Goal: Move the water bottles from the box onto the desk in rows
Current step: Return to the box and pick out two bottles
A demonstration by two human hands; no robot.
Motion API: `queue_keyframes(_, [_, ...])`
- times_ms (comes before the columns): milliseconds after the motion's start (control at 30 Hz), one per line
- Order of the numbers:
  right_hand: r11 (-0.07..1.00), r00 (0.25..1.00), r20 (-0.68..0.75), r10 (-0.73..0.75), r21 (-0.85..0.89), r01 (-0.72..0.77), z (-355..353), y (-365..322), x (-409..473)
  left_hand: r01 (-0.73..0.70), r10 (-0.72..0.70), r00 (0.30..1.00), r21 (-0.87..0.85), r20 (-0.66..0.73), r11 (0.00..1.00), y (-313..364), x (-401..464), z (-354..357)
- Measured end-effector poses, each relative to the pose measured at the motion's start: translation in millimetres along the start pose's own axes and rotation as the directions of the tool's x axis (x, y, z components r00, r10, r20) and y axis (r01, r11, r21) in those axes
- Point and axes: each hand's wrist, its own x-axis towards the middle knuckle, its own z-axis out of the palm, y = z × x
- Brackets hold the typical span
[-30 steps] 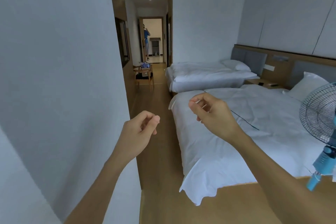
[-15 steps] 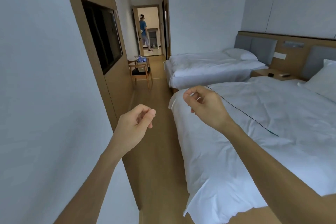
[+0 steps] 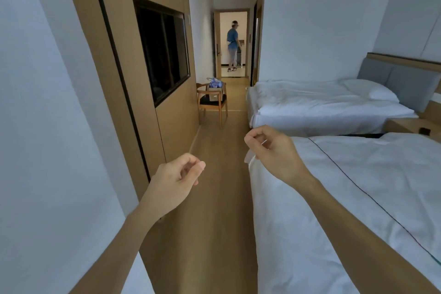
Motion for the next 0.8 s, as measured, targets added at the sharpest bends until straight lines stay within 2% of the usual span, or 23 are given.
queue_keyframes(200, [0.998,1.0,-0.003,-0.029,-0.063,0.029,36.0,57.9,117.2,-0.034,0.034,0.999,0.003,-0.006,0.999,-66.8,125.6,29.6])
queue_keyframes(400, [0.994,1.0,-0.005,0.002,-0.113,-0.003,62.0,113.0,242.1,-0.06,0.059,0.998,0.057,0.021,0.997,-128.5,266.5,51.8])
queue_keyframes(800, [0.987,0.999,-0.04,0.015,-0.159,-0.021,82.9,240.4,451.7,-0.131,0.128,0.99,0.051,0.05,0.99,-185.0,497.6,95.5])
